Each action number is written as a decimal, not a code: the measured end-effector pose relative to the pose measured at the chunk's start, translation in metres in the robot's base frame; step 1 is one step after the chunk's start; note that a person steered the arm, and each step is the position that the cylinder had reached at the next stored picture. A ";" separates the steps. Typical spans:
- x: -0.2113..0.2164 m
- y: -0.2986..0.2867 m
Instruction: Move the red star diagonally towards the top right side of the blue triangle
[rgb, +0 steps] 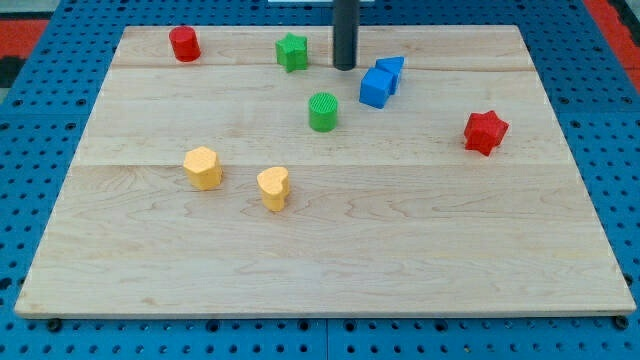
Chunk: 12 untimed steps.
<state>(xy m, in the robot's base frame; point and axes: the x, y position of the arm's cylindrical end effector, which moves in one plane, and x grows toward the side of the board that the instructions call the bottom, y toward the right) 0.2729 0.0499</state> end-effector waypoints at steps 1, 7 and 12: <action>0.000 0.064; 0.133 0.168; 0.112 0.146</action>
<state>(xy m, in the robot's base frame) 0.3849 0.1957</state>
